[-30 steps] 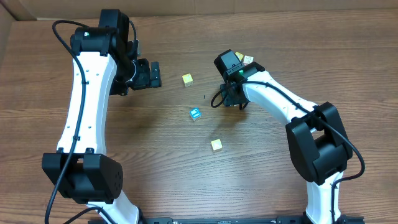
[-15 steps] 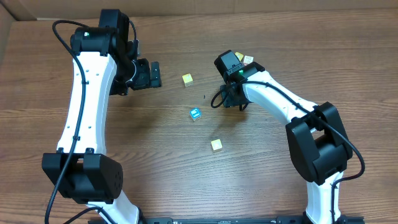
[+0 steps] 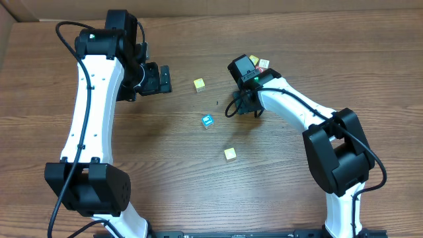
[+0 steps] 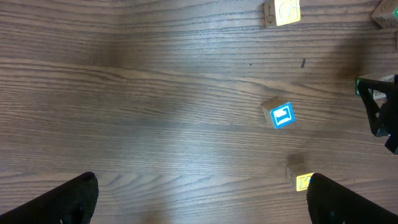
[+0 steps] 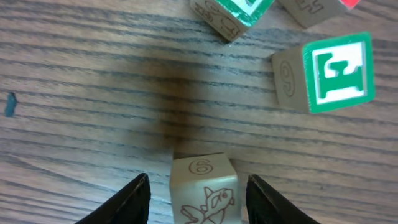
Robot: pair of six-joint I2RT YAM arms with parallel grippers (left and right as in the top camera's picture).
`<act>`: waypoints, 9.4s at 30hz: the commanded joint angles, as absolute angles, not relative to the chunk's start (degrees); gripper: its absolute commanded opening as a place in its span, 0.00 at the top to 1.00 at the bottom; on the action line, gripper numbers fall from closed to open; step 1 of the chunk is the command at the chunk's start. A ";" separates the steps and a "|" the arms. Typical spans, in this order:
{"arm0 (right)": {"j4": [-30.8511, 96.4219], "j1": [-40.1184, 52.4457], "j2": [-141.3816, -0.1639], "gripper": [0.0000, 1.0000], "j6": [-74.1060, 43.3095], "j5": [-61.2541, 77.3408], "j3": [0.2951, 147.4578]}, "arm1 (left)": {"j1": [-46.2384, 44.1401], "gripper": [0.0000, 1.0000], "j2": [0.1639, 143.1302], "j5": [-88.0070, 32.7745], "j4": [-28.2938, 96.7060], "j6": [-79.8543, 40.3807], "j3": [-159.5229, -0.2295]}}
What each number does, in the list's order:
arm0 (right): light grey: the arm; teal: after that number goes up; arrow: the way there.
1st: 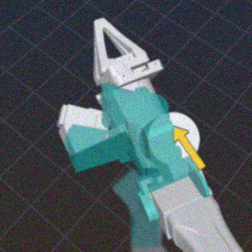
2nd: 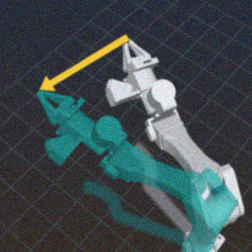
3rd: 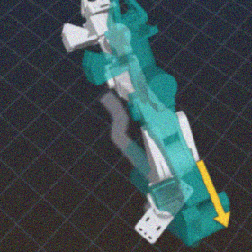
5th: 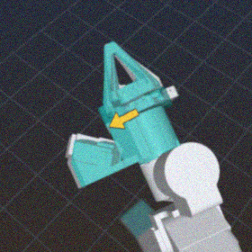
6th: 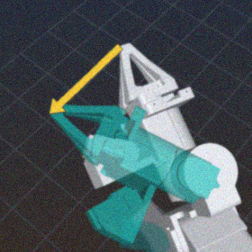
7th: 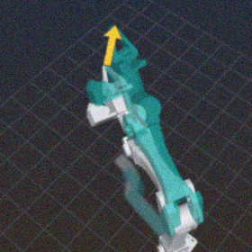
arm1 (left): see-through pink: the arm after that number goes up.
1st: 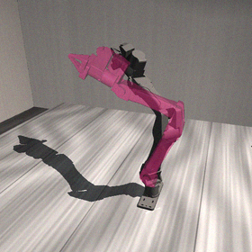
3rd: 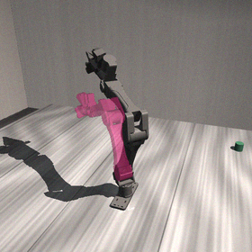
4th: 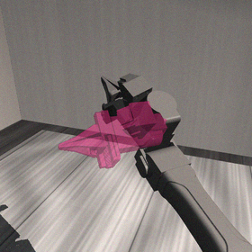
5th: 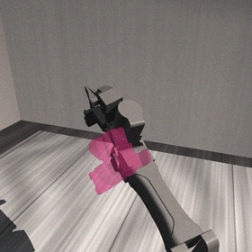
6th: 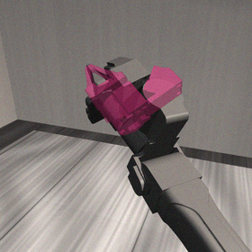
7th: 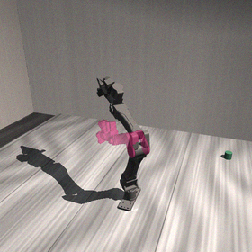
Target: Flip 3 blocks
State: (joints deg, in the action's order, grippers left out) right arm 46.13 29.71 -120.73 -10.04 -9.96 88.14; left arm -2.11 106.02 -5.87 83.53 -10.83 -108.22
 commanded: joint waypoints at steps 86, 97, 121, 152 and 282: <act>68.03 34.96 -114.52 0.39 -22.76 11.05 85.71 | -1.63 0.00 106.45 -5.50 83.53 -11.84 -107.98; 75.09 31.97 -111.44 0.96 -22.37 11.27 88.18 | -1.63 0.00 106.45 -5.50 83.55 -11.84 -107.98; 72.01 43.35 -106.78 0.96 -28.80 6.02 76.27 | -1.63 0.00 106.45 -5.50 83.55 -11.84 -107.98; 45.17 46.87 -95.90 0.96 -35.66 0.05 56.58 | -1.63 0.00 106.45 -5.50 83.55 -11.84 -107.98; 31.40 38.02 -93.67 0.96 -37.39 1.54 52.47 | -1.63 0.00 106.45 -5.50 83.55 -11.84 -107.98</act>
